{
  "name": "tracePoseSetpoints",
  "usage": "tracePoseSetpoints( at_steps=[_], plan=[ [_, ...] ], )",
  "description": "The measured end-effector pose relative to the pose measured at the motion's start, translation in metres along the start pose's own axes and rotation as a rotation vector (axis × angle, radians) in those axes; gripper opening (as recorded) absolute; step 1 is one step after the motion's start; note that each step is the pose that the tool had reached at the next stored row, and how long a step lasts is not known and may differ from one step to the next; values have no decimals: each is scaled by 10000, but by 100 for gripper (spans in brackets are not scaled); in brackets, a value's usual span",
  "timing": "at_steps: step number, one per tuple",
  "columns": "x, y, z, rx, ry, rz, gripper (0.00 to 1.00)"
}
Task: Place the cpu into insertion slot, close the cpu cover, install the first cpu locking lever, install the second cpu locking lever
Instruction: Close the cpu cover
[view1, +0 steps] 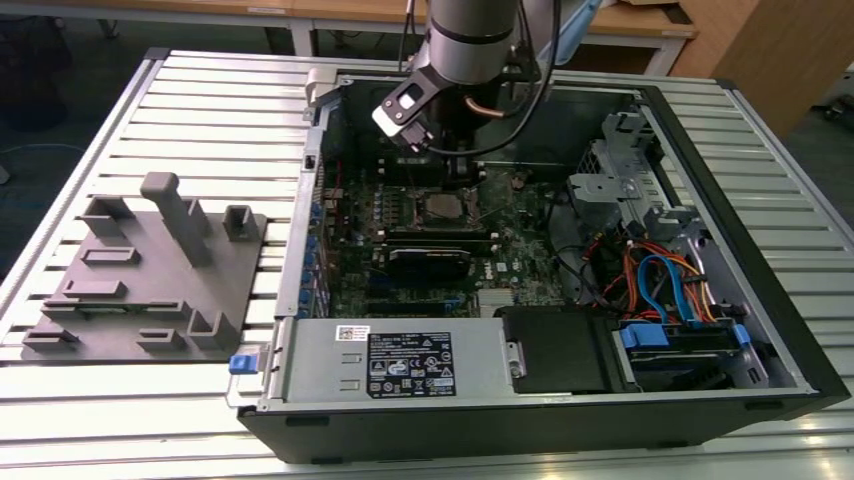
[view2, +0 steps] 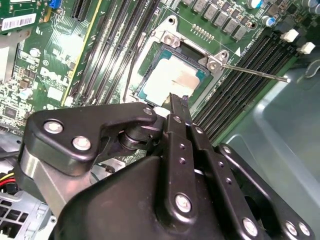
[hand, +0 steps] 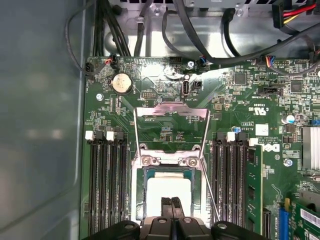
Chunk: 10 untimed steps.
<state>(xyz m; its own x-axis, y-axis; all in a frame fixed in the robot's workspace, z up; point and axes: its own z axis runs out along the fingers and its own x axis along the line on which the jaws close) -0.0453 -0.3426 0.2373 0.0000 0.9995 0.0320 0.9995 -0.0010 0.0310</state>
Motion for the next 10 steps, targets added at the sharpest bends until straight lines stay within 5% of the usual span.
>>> tracePoseSetpoints(
  at_steps=[10],
  plan=[
    [3, 3, -89, 0, 1, 0, 10]
  ],
)
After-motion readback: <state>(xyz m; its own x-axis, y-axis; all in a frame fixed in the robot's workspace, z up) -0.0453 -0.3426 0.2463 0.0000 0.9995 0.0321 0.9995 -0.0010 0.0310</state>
